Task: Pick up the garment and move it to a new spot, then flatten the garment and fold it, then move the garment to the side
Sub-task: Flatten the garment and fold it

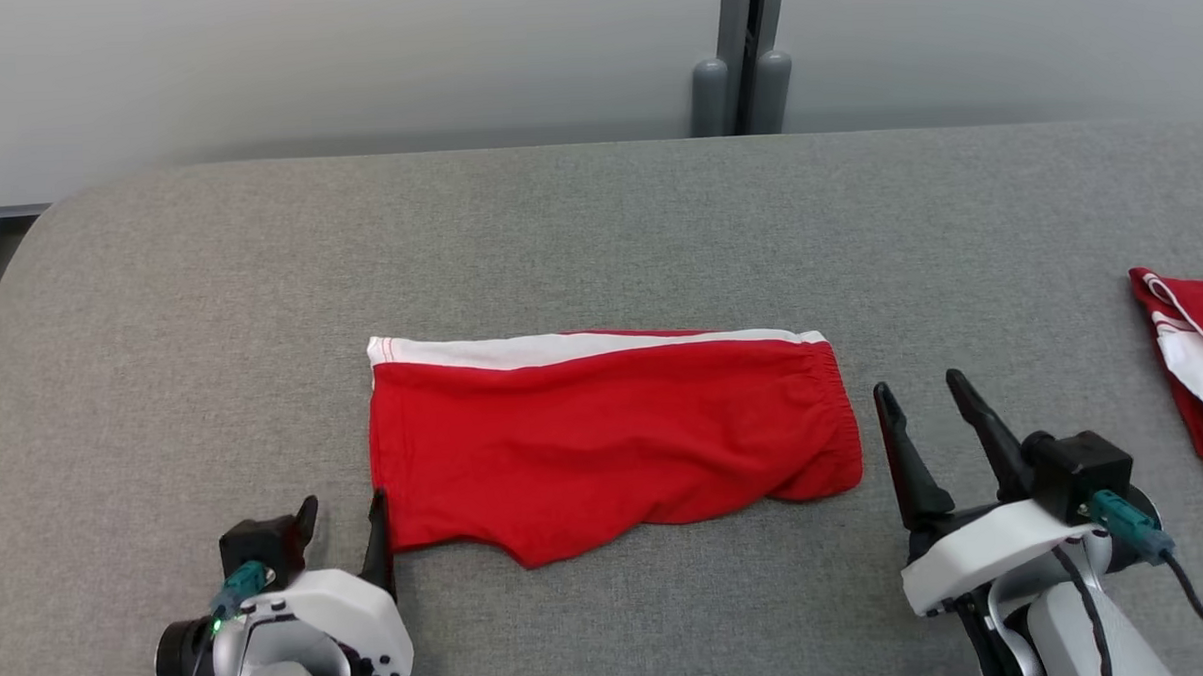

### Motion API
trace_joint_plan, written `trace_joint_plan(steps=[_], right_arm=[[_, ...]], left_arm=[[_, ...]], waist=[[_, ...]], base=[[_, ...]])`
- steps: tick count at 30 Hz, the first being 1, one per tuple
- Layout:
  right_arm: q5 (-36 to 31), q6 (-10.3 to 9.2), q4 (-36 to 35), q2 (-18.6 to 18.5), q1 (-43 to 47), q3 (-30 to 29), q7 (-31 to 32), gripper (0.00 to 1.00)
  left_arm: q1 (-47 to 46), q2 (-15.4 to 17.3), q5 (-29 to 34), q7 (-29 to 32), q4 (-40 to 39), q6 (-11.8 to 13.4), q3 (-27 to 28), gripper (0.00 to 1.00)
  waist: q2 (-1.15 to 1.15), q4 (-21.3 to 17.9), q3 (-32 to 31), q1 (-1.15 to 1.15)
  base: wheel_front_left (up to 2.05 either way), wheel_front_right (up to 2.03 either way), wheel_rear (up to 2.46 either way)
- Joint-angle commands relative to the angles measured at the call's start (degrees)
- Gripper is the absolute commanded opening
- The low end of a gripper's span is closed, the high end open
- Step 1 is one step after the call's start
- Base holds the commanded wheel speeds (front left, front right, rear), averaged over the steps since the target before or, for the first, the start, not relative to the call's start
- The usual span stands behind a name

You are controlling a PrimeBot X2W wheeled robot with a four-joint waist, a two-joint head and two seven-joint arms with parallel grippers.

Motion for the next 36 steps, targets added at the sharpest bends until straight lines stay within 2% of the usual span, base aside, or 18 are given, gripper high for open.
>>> trace_joint_plan(steps=[1, 4, 10, 12, 17, 24, 31, 36], right_arm=[[-1.7, 0.00, 1.0, -0.4, 0.8, 0.1, -0.3, 1.00], [-3.9, 0.00, 2.7, -0.4, 1.5, 0.6, -0.3, 1.00], [-3.3, 0.00, 6.8, -0.4, 3.1, 0.4, -0.3, 1.00], [-1.4, 0.00, 7.5, -0.4, 3.8, 0.8, -0.3, 1.00], [8.3, 0.00, 5.6, -0.4, 4.4, 1.3, -0.3, 1.00], [11.9, 0.00, 5.3, -0.4, 0.9, 3.3, -0.3, 1.00], [13.2, 0.00, 12.1, -0.4, -4.6, 5.0, -0.3, 1.00], [9.1, 0.00, 19.2, -0.4, -8.6, 5.7, -0.3, 1.00]], left_arm=[[2.0, 0.3, 0.5, -0.2, -2.6, 0.4, 0.8, 1.00], [5.2, 0.2, 1.3, -0.2, -5.8, 0.1, 1.4, 1.00], [8.2, 0.1, 1.7, -0.2, -8.1, -0.6, 1.8, 1.00], [8.6, 0.1, 1.8, -0.2, -8.5, -0.8, 1.9, 1.00], [9.5, 0.0, 1.8, -0.2, -9.5, -1.0, 1.6, 1.00], [8.8, 0.0, 2.4, -0.2, -9.3, -1.3, 1.9, 1.00], [8.1, 0.0, 1.7, -0.2, -8.4, -2.0, 1.1, 1.00], [7.1, 0.0, 0.7, -0.3, -8.1, -2.1, 0.4, 1.00]], waist=[[0.00, 0.7, -0.2, 0.00], [0.00, 1.4, -0.3, 0.00], [0.00, 2.2, -0.5, 0.00], [0.00, 2.3, -0.5, 0.00], [0.00, 2.4, -0.6, 0.00], [0.00, 1.7, -0.3, 0.00], [0.00, 2.4, 1.2, 0.00], [0.00, 3.4, 2.8, 0.00]], base=[[0.00, 0.00, 0.00], [0.00, 0.00, 0.00], [0.00, 0.00, 0.00], [0.00, 0.00, 0.00], [0.00, 0.00, 0.00], [0.00, 0.00, 0.00], [0.00, 0.00, 0.00], [0.00, 0.00, 0.00]])
